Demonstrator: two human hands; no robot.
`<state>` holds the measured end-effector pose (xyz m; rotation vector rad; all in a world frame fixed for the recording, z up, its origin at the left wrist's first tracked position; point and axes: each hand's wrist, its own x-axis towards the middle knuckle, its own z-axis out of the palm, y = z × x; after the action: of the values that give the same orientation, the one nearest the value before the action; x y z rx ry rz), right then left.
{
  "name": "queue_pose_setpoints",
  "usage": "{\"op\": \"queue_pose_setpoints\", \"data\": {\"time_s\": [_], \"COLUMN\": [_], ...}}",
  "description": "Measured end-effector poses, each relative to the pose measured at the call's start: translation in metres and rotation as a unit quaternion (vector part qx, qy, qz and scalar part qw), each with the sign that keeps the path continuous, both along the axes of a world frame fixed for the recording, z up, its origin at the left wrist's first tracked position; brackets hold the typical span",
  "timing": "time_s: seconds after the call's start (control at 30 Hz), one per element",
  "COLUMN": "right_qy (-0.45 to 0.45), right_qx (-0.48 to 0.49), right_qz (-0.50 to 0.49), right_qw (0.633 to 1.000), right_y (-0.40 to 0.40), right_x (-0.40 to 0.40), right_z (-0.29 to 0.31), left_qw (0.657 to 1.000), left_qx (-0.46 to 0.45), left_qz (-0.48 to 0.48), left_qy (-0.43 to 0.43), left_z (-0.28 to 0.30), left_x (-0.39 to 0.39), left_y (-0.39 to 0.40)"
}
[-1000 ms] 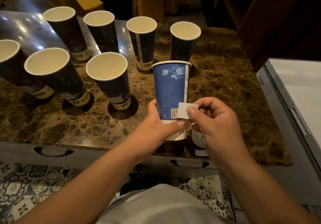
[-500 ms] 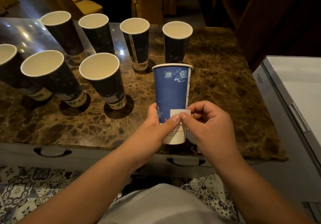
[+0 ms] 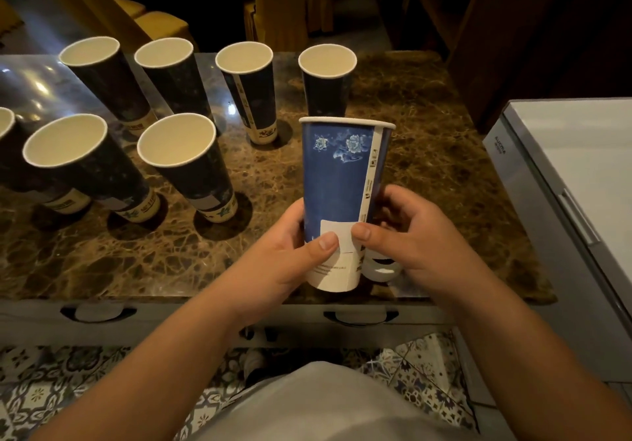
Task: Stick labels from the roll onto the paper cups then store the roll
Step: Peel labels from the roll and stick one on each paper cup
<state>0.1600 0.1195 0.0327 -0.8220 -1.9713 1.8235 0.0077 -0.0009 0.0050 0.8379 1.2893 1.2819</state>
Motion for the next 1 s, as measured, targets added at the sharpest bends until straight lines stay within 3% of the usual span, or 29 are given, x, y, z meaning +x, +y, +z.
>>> {"op": "queue_pose_setpoints", "data": {"time_s": [0.13,0.33,0.53,0.73,1.0], "right_qy": [-0.019,-0.069,-0.151,-0.180,-0.214], "right_qx": [0.065,0.161,0.333,0.325,0.319], "right_qz": [0.006,0.012,0.004,0.023,0.039], "right_qw": [0.998,0.985,0.931,0.928,0.922], "right_y": [0.006,0.022,0.039,0.050,0.055], "right_x": [-0.008,-0.030,-0.054,-0.065,-0.070], "right_z": [0.002,0.001,-0.006,-0.022,-0.029], "left_qw": [0.996,0.960,0.934,0.904,0.900], "left_qx": [0.012,0.019,-0.005,-0.041,-0.043], "left_qz": [-0.006,0.113,0.142,0.169,0.162], "left_qy": [0.085,0.255,0.328,0.391,0.401], "left_z": [0.007,0.009,-0.003,-0.028,-0.036], "left_x": [-0.013,-0.034,-0.050,-0.056,-0.058], "left_y": [-0.001,0.006,0.022,0.030,0.036]}}
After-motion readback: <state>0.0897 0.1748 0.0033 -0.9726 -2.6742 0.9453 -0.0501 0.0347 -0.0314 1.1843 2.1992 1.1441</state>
